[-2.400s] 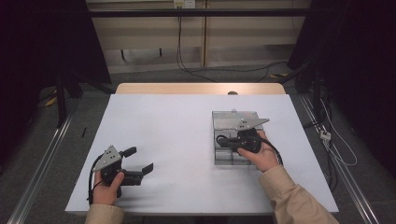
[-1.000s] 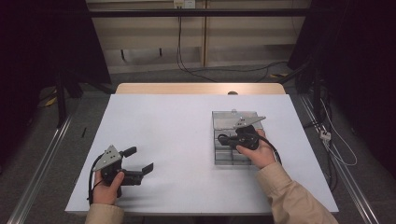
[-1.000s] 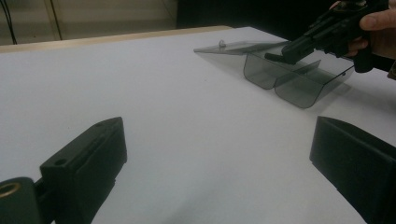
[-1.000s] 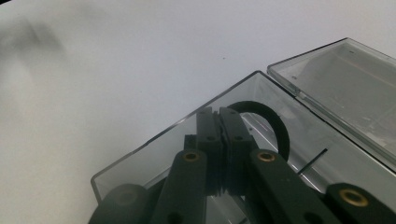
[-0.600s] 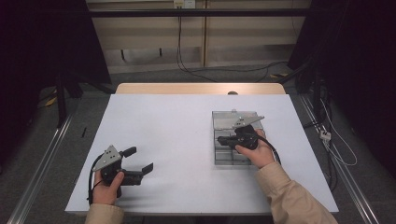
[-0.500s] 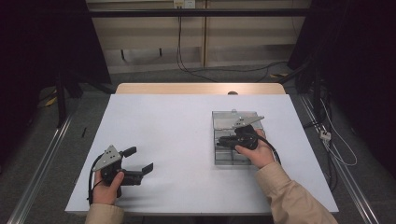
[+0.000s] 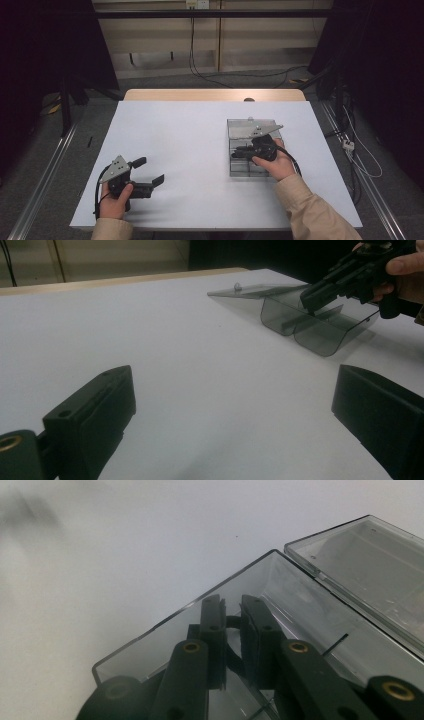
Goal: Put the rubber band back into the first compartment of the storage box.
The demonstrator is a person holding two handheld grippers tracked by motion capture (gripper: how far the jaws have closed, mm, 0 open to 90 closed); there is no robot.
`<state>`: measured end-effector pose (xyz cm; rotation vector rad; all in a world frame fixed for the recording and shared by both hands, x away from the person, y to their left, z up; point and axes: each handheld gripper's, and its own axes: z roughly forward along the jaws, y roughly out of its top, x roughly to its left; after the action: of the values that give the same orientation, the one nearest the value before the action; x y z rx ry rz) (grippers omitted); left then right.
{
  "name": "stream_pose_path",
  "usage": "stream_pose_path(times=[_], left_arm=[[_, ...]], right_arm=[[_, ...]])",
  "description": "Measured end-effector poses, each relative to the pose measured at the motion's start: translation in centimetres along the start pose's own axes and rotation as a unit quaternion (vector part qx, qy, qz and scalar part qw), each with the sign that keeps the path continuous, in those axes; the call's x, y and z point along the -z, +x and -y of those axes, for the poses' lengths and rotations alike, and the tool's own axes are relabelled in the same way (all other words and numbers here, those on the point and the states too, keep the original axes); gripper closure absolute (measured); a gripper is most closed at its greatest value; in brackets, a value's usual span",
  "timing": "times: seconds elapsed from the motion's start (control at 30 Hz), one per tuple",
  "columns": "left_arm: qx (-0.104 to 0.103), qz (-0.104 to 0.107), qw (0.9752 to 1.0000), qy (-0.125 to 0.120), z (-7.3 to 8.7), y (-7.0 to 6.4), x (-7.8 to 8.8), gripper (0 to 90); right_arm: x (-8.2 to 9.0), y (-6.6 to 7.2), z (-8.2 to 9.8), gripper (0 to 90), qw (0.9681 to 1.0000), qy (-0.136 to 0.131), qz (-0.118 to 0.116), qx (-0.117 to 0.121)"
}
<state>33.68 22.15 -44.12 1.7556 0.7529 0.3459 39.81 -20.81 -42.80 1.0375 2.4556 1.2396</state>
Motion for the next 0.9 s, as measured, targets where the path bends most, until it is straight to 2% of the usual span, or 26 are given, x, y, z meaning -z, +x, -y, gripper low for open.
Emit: stream_pose_path(times=[0.13, 0.2, 0.33, 0.43, 0.57, 0.9], left_arm=[[0.001, 0.001, 1.0, -0.002, 0.0, 0.0, 0.0, 3.6], [0.001, 0.0, 1.0, -0.002, 0.0, 0.0, 0.0, 3.6], [0.002, -0.002, 1.0, -0.001, 0.2, 0.1, 0.2, 3.6], [0.005, -0.003, 1.0, -0.001, 0.3, 0.1, 0.3, 3.6], [0.004, -0.005, 1.0, -0.002, 0.3, 0.2, 0.6, 3.5], [0.005, -0.005, 1.0, -0.002, 0.3, 0.2, 0.6, 3.5]], right_arm=[[0.2, 0.3, -0.1, 83.8, 1.0, 0.001, -0.007, 0.002], [0.1, 0.7, -0.1, 88.7, 0.9998, 0.01, -0.016, 0.009], [-0.1, 0.9, -0.1, 90.0, 0.9994, 0.02, -0.022, 0.015], [-0.5, 0.9, 0.0, 90.0, 0.9994, 0.029, -0.009, 0.017], [-0.6, 0.2, 0.1, 90.0, 0.9996, 0.029, 0.004, 0.004], [-0.3, -0.3, 0.2, 90.0, 0.9997, 0.02, 0.012, -0.004]])
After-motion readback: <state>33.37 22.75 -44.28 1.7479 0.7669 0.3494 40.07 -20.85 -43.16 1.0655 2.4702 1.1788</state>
